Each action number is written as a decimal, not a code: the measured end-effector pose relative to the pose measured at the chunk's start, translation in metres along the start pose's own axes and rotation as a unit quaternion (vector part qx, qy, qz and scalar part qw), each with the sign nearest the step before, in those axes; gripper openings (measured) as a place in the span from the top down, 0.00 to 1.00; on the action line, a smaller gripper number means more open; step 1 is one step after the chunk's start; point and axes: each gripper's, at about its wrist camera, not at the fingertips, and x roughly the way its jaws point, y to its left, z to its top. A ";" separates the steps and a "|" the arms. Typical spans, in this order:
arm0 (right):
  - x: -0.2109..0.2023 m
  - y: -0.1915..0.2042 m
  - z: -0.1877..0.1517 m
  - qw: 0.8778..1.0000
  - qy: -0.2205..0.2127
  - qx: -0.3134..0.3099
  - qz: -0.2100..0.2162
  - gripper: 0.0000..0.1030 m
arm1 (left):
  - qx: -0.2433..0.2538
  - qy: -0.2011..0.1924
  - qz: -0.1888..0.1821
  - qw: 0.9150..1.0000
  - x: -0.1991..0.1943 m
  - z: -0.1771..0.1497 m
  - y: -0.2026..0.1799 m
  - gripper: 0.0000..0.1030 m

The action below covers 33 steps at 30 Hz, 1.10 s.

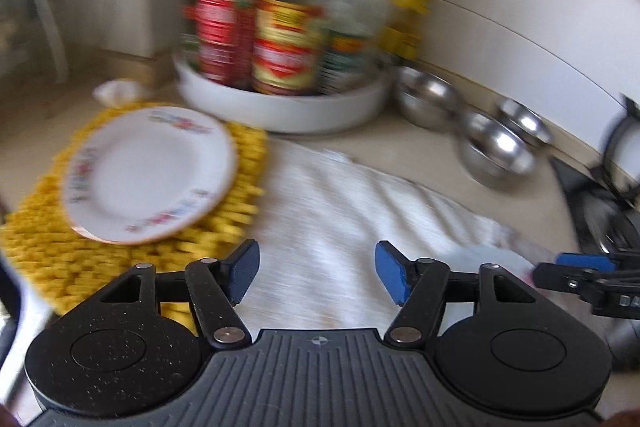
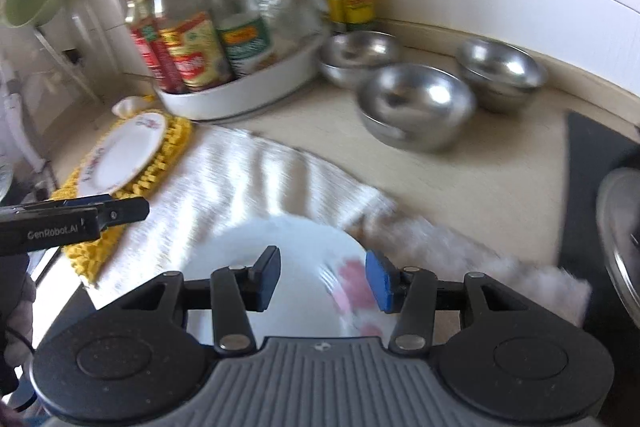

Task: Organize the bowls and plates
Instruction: 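Move the right gripper to the floral plate on the yellow mat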

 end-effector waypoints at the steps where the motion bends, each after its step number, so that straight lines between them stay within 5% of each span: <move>1: 0.004 0.003 0.006 1.000 0.001 -0.007 0.012 0.32 | -0.008 -0.005 0.016 1.000 -0.002 0.002 0.008 0.30; 11: 0.052 0.068 0.059 0.992 0.014 -0.075 0.102 0.31 | -0.070 -0.031 0.125 0.989 -0.014 0.032 0.105 0.25; 17: 0.094 0.114 0.086 0.989 0.042 -0.085 0.116 0.31 | -0.076 -0.016 0.121 0.990 0.004 0.047 0.147 0.26; 24: 0.151 0.148 0.105 0.988 0.075 -0.062 0.119 0.31 | -0.077 0.023 0.075 0.994 0.036 0.058 0.188 0.29; 33: 0.189 0.167 0.115 0.988 0.096 -0.047 0.109 0.31 | -0.059 0.050 0.025 0.997 0.061 0.068 0.197 0.32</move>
